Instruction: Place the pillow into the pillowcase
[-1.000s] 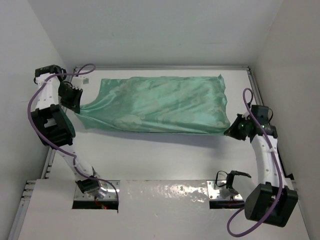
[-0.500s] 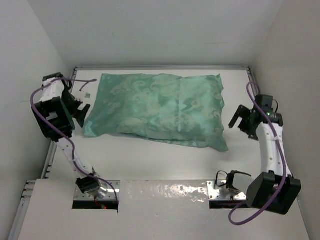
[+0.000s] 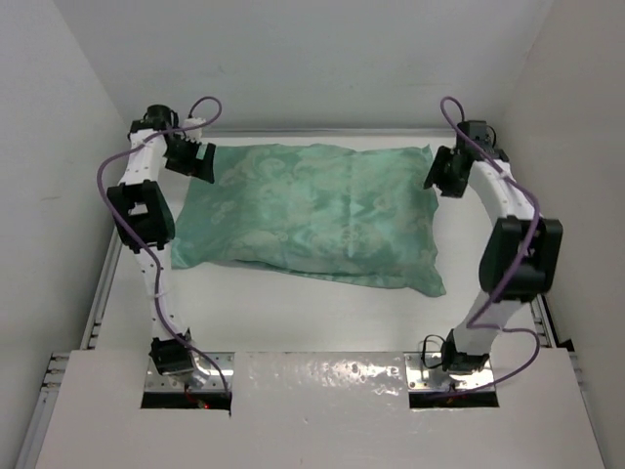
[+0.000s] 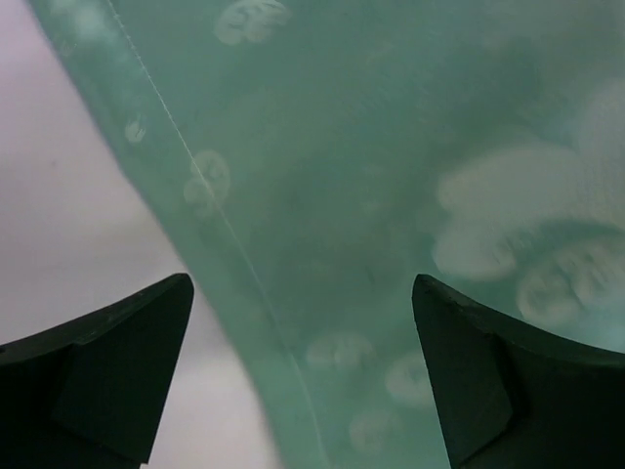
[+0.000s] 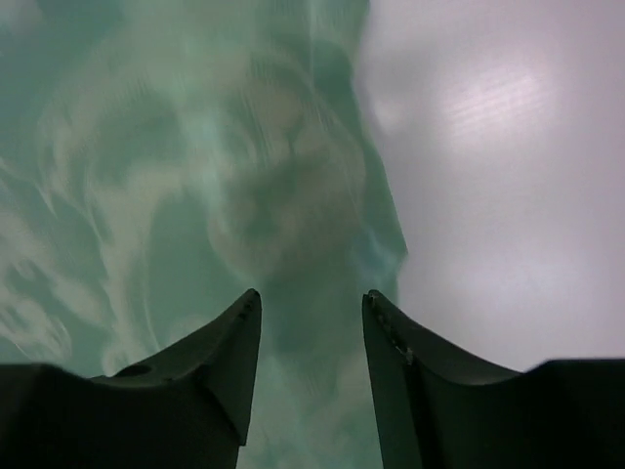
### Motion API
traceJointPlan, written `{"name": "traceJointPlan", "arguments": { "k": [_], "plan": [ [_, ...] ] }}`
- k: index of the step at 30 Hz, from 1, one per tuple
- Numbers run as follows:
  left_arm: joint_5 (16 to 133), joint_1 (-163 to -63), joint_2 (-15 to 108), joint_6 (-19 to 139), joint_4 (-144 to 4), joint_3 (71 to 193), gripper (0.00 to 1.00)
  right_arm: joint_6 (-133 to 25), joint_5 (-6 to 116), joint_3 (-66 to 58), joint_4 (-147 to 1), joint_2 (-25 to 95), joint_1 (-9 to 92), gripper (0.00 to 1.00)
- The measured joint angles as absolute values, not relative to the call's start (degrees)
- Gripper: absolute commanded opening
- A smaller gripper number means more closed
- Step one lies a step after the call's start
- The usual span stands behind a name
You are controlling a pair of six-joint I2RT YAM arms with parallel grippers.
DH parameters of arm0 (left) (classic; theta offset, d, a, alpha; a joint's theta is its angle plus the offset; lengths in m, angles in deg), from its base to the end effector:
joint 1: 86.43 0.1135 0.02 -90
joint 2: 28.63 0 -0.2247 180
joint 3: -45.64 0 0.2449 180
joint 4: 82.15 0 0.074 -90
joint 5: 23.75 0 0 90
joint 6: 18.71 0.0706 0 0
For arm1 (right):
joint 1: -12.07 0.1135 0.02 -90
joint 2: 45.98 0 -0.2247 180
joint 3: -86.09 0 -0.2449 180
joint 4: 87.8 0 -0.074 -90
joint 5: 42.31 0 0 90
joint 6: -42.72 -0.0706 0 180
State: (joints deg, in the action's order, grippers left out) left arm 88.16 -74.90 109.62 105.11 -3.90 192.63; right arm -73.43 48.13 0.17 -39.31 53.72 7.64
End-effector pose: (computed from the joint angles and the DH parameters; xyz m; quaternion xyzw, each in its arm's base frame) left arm 0.4741 0.0698 0.1697 0.2199 0.9414 -0.1052 0.2332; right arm 0.3852 -0.0293 0.1939 0.2497 0.9180 0.0616 0.3019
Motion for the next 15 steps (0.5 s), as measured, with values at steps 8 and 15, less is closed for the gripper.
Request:
{"name": "traceJointPlan", "arguments": {
  "k": [8, 15],
  "plan": [
    [93.95, -71.97, 113.14, 82.29, -33.34, 183.52, 0.96, -84.18, 46.3, 28.41, -44.12, 78.82, 5.26, 0.78],
    [92.35, -72.62, 118.5, 75.1, -43.39, 189.73, 1.0, -92.45, 43.17, 38.56, -49.78, 94.25, 4.76, 0.89]
  ]
}}
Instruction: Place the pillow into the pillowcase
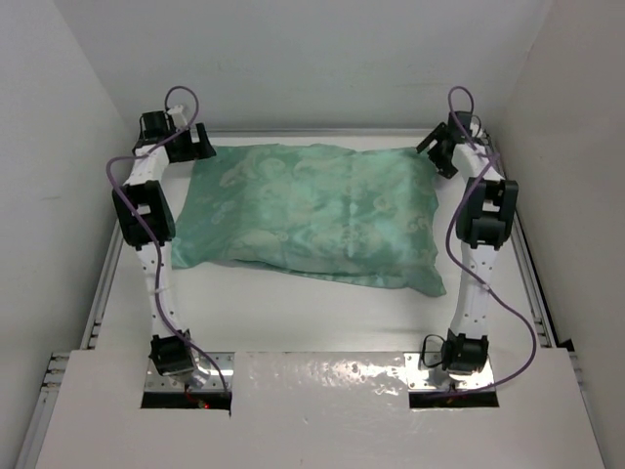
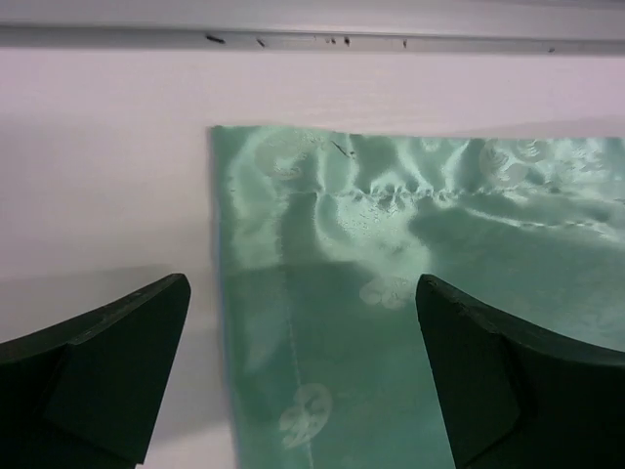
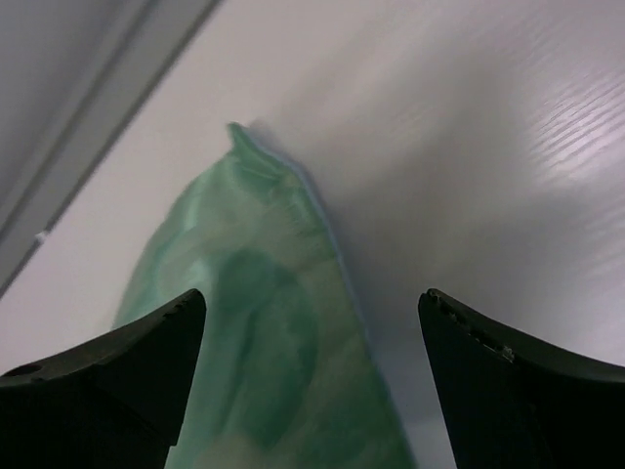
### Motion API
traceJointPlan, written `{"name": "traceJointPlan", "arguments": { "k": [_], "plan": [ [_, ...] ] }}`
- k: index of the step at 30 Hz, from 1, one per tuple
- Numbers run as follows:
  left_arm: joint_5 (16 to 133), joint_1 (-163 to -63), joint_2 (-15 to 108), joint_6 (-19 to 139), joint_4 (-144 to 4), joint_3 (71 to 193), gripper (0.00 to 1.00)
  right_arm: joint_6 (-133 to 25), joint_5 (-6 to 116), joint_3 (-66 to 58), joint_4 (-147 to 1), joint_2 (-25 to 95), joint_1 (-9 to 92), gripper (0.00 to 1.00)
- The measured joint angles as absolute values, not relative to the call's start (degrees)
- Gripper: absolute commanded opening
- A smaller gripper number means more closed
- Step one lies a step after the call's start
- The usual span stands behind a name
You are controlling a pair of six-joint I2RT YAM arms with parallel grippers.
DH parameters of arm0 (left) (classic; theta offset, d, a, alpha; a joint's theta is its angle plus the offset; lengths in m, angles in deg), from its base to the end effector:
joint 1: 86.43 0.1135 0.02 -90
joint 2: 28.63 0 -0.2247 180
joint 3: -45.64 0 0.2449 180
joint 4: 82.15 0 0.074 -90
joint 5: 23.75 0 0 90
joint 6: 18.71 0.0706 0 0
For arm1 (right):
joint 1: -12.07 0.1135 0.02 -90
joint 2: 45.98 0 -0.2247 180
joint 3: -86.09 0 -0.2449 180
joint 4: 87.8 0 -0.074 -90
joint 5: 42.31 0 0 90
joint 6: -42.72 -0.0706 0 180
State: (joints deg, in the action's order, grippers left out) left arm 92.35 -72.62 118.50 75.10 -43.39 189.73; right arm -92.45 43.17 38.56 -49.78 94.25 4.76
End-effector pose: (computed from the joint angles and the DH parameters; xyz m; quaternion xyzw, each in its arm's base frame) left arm 0.5471 0.1025 0.1309 0.0143 0.8939 -0.1428 0.4247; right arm 0.5310 -0.0737 0.1207 0.4226 0.8238 0.0875 0.3676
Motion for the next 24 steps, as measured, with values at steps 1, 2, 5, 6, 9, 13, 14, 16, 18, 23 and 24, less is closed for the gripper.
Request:
{"name": "traceJointPlan", "arguments": {
  "k": [1, 2, 5, 6, 9, 13, 14, 16, 18, 23, 24],
  "plan": [
    [91.94, -72.97, 119.06, 74.82, -43.43, 189.92, 1.0, -93.3, 43.43, 38.82, -50.59, 96.45, 4.8, 0.88],
    [91.48, -73.5, 120.0, 74.71, -43.39, 189.97, 1.0, -93.71, 43.57, 38.86, -51.44, 98.11, 4.89, 0.86],
    [89.53, -74.61, 121.47, 74.93, -44.9, 190.8, 0.93, -95.33, 45.93, 40.28, -56.49, 98.49, 5.48, 0.65],
    [89.32, -74.81, 121.66, 74.88, -45.14, 191.04, 0.82, -95.7, 46.84, 40.02, -57.65, 98.79, 5.8, 0.43],
    [91.7, -75.05, 122.28, 73.68, -45.79, 191.06, 0.0, -97.17, 49.29, 38.75, -60.29, 100.3, 6.81, 0.01],
    [99.96, -75.0, 123.3, 70.51, -49.4, 189.22, 0.0, -99.18, 50.3, 36.57, -63.18, 100.8, 7.62, 0.0],
    [102.65, -74.68, 123.41, 68.94, -51.02, 188.83, 0.0, -99.18, 50.28, 36.17, -63.79, 100.54, 7.64, 0.0],
    [106.93, -74.26, 123.39, 65.2, -54.32, 188.26, 0.0, -98.87, 50.14, 35.74, -64.05, 99.78, 7.53, 0.0],
    [110.28, -73.47, 122.82, 61.53, -57.9, 188.26, 0.0, -98.04, 49.8, 35.17, -64.09, 97.85, 7.36, 0.0],
    [115.48, -69.47, 114.34, 56.39, -60.42, 188.92, 0.0, -94.78, 49.05, 24.13, -65.43, 78.92, 7.25, 0.0],
    [116.44, -68.6, 111.44, 55.87, -60.48, 188.94, 0.0, -93.91, 48.79, 21.07, -66.08, 72.96, 7.25, 0.0]
  ]
}}
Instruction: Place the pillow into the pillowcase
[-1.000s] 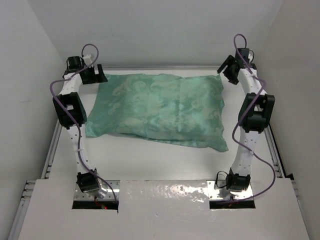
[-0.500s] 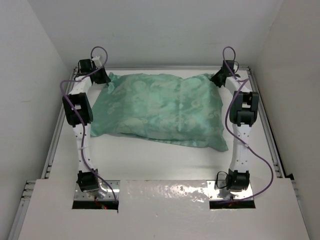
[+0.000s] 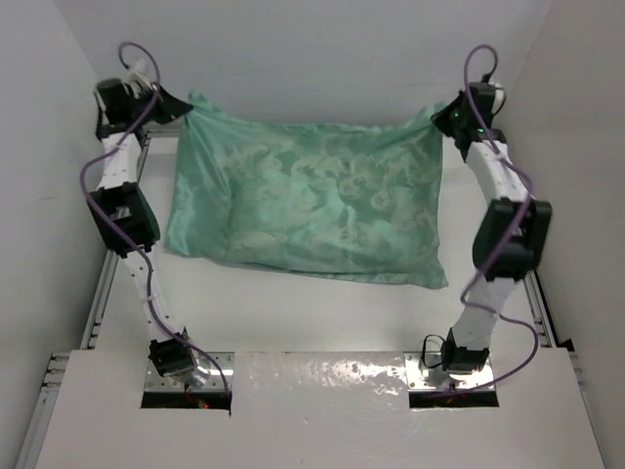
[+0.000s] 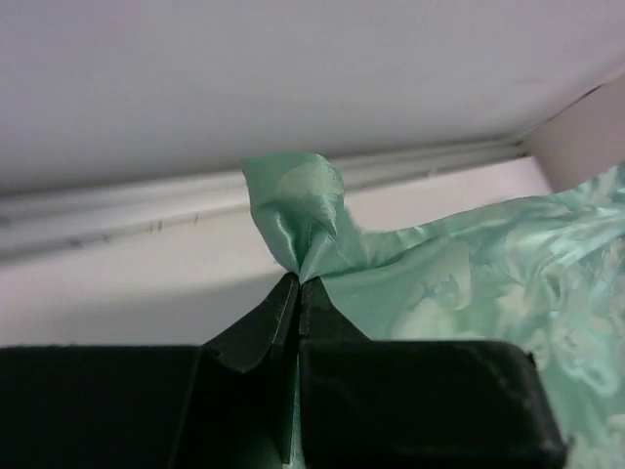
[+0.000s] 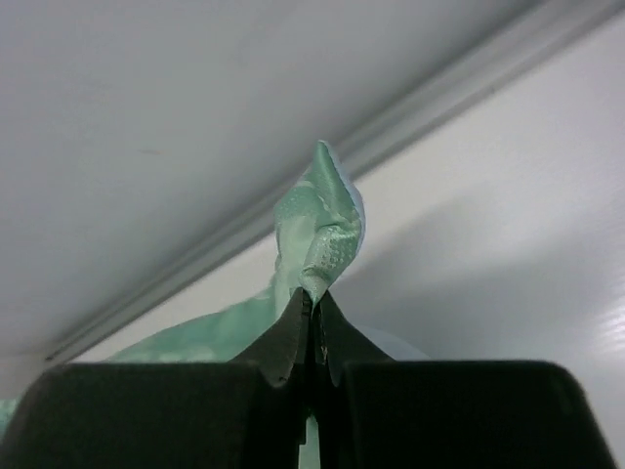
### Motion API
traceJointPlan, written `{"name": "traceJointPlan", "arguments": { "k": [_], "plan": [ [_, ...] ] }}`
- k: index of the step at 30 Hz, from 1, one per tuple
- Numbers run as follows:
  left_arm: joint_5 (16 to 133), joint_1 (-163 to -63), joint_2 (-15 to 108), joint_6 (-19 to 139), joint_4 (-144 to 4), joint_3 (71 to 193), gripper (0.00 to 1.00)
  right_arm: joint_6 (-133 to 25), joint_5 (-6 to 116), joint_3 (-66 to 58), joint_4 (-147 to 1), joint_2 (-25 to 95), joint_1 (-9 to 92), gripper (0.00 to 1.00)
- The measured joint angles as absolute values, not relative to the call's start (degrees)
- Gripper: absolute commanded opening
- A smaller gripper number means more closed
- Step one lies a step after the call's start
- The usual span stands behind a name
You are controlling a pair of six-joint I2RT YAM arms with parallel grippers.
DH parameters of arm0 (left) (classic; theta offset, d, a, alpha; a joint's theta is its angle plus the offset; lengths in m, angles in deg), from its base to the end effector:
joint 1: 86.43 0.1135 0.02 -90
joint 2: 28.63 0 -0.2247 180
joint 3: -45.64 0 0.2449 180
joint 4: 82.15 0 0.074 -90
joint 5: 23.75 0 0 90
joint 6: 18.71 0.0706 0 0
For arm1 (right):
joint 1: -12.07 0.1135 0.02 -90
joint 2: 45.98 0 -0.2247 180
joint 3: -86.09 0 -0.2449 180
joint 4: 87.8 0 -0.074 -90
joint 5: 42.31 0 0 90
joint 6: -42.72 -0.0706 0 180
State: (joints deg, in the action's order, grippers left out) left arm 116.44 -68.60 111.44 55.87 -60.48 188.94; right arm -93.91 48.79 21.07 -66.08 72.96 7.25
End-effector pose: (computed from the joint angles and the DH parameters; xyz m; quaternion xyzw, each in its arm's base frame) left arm 0.5401 0.1167 0.2338 0.0274 0.7749 -0.3329 0.5366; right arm 0.5017 -0.0409 0.2306 0.3628 0.7648 0.1975 0.4943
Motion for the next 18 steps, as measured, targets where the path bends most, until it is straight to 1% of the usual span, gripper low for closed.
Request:
{"name": "traceJointPlan", "arguments": {
  "k": [4, 9, 12, 15, 18],
  "plan": [
    [120.66, -65.3, 95.37, 54.23, -61.01, 189.01, 0.0, -89.54, 47.48, 12.11, -69.19, 48.61, 7.77, 0.0],
    [126.14, -59.51, 71.24, 54.12, -64.79, 185.31, 0.0, -84.14, 46.8, 8.04, -70.15, 25.86, 7.77, 0.0],
    [130.32, -53.76, 59.88, 54.03, -65.95, 183.35, 0.0, -81.5, 46.41, 4.46, -68.77, 16.04, 7.66, 0.0],
    [135.85, -46.31, 54.83, 50.51, -68.48, 183.1, 0.0, -78.85, 45.86, 2.43, -63.94, 9.22, 7.64, 0.0],
    [141.58, -41.3, 53.36, 46.25, -70.54, 181.9, 0.0, -76.49, 44.94, 2.25, -58.39, 5.22, 7.64, 0.0]
  ]
}}
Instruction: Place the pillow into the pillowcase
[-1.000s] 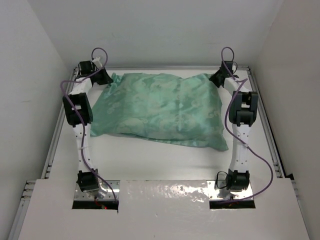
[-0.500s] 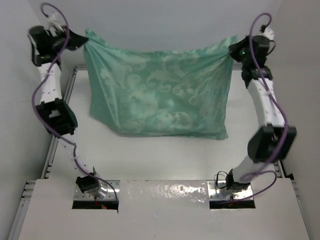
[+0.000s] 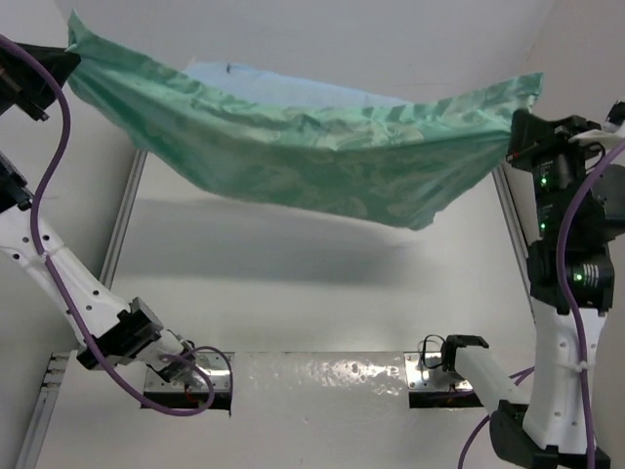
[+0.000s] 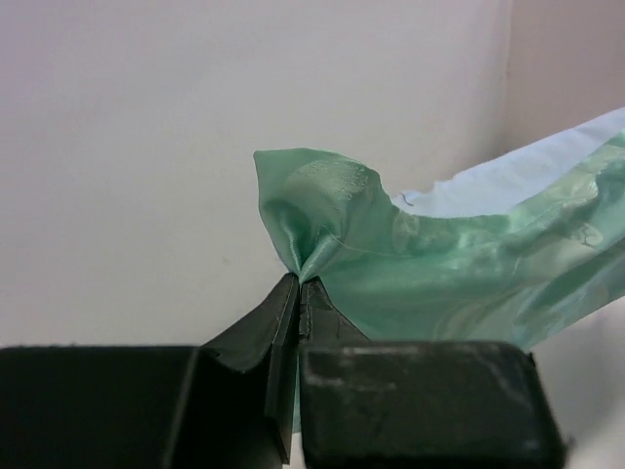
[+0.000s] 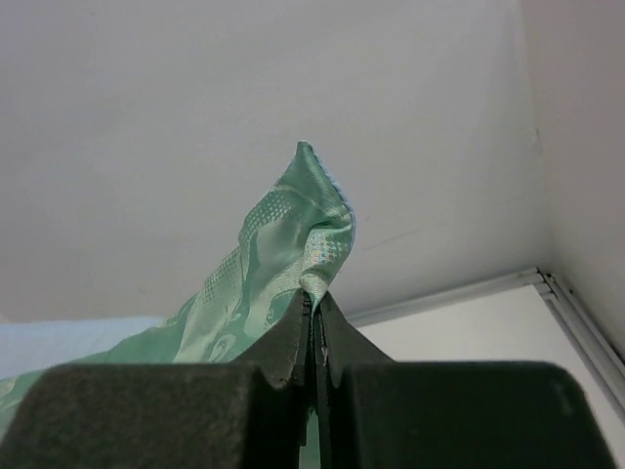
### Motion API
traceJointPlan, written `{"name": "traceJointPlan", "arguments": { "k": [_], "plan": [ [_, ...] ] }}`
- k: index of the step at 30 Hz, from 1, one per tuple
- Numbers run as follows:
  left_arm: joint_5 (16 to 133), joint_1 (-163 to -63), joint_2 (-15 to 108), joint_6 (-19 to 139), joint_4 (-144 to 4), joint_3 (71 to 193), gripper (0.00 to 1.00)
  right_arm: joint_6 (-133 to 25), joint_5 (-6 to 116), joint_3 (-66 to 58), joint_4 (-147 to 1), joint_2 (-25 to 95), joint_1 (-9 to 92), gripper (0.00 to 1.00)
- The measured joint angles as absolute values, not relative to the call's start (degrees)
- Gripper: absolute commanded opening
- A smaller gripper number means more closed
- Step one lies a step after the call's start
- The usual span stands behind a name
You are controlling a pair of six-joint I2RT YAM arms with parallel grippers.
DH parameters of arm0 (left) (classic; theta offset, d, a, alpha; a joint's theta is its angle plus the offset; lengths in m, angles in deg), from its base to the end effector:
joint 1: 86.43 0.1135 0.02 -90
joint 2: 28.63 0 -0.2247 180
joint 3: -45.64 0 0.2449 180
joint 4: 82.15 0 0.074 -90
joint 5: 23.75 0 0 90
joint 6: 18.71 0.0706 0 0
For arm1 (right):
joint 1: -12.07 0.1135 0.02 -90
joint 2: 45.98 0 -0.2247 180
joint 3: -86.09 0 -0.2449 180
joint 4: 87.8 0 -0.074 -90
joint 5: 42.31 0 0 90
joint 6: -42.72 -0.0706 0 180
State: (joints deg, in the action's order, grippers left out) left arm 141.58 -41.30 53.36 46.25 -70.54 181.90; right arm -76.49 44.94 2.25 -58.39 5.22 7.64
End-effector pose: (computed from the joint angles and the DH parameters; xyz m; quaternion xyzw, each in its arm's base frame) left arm 0.1890 0.0930 0.5971 0.2753 0.5817 -0.1151 0.7567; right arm 0.1909 -0.0182 0.5004 0.1933 0.5734 0.1566 0.7806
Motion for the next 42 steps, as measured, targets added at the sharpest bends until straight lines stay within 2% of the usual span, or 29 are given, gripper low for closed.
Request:
{"name": "traceJointPlan", "arguments": {
  "k": [9, 15, 18, 21, 25, 30, 35, 36, 37, 38, 39, 40, 41, 42],
  "plan": [
    [149.71, -40.21, 59.85, 42.47, -63.15, 175.91, 0.0, -73.32, 44.99, 2.03, -48.53, 2.99, 8.23, 0.0],
    [141.12, -47.88, 60.47, 63.52, -45.38, 174.95, 0.0, -73.21, 45.29, -4.15, -52.16, 10.01, 8.23, 0.0],
    [134.87, -54.68, 61.8, 72.41, -41.4, 171.5, 0.0, -73.19, 44.02, -7.15, -56.29, 19.17, 7.9, 0.0],
    [128.18, -59.25, 66.32, 74.55, -44.66, 164.92, 0.0, -73.28, 43.22, -7.04, -60.55, 33.24, 7.64, 0.0],
    [118.95, -61.3, 82.37, 74.2, -50.65, 163.48, 0.0, -75.18, 44.7, -1.03, -65.43, 54.84, 7.82, 0.0],
    [110.43, -63.38, 105.01, 72.37, -52.29, 173.38, 0.0, -79.31, 44.53, 20.17, -71.48, 80.28, 9.02, 0.0],
    [104.81, -65.54, 119.68, 68.98, -52.35, 188.53, 0.0, -83.07, 42.43, 34.82, -76.11, 96.37, 9.91, 0.01],
    [103.98, -65.8, 120.66, 68.72, -52.5, 190.1, 0.0, -83.46, 41.9, 37.55, -76.95, 98.81, 10.0, 0.09],
    [102.98, -66.02, 121.42, 68.43, -52.9, 191.63, 0.0, -83.7, 41.03, 40.13, -78.13, 101.22, 10.09, 0.23],
    [101.45, -66.17, 121.75, 68.43, -53.58, 192.81, 0.0, -84.03, 39.68, 41.46, -79.24, 102.6, 10.18, 0.47],
    [99.92, -66.2, 121.95, 68.41, -54.1, 193.75, 0.1, -84.01, 37.77, 42.07, -80.51, 103.43, 10.04, 0.83],
    [98.56, -66.11, 121.99, 68.56, -54.73, 194.51, 0.23, -84.03, 36.29, 42.14, -81.25, 103.71, 9.83, 0.99],
    [97.03, -66.0, 122.01, 68.74, -55.52, 195.32, 0.49, -83.18, 34.65, 42.14, -81.6, 103.73, 9.37, 0.99],
    [95.98, -65.8, 122.01, 69.0, -56.2, 195.8, 0.64, -82.83, 33.64, 42.14, -81.86, 103.73, 9.02, 0.99]
  ]
}}
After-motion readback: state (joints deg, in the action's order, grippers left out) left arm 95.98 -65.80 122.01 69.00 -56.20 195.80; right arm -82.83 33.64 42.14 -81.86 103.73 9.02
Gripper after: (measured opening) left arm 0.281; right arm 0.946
